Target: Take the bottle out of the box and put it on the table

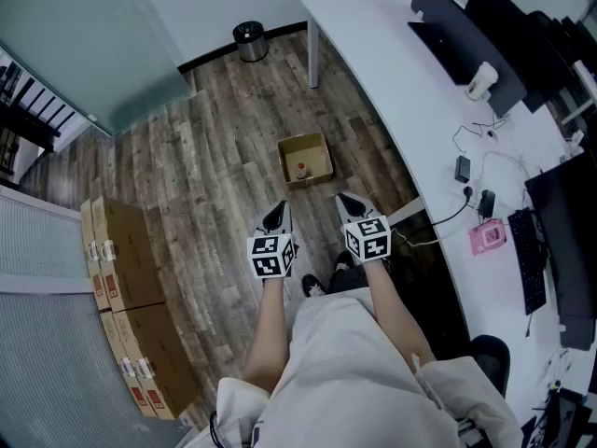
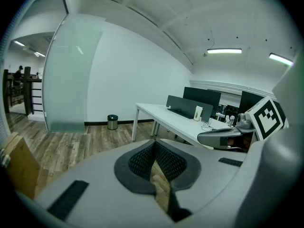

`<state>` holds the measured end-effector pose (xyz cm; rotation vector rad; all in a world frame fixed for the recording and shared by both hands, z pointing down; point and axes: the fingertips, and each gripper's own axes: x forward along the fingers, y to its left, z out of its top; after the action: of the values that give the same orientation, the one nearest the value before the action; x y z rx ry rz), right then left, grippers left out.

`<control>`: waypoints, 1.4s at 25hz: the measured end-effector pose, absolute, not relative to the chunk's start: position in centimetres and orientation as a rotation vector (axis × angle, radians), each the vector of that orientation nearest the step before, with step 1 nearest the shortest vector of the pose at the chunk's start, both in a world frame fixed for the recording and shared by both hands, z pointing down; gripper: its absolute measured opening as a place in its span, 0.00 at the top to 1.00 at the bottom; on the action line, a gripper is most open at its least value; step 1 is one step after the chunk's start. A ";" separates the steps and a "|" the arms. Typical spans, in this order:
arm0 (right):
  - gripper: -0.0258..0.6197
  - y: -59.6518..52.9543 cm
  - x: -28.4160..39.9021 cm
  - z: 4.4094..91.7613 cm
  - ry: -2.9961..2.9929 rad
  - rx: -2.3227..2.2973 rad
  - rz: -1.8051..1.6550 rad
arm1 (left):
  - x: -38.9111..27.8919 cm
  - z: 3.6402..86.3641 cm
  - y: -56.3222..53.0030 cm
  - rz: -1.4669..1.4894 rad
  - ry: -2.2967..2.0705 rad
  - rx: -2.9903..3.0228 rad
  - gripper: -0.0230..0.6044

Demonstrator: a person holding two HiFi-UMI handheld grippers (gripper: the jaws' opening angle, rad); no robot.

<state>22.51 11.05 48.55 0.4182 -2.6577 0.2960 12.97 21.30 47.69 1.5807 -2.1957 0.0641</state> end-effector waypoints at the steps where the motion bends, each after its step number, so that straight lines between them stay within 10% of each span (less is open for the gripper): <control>1: 0.90 11.5 22.6 48.5 -2.660 0.416 0.294 | 13.0 47.8 21.7 0.054 -2.189 1.581 0.94; 35: 0.90 5.6 6.2 50.8 -2.673 0.230 0.413 | -1.7 48.1 16.2 0.062 -2.228 1.534 0.94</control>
<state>6.18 5.55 50.84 0.2295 -2.6730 0.4133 -1.73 16.21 48.07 1.5344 -2.2279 0.0617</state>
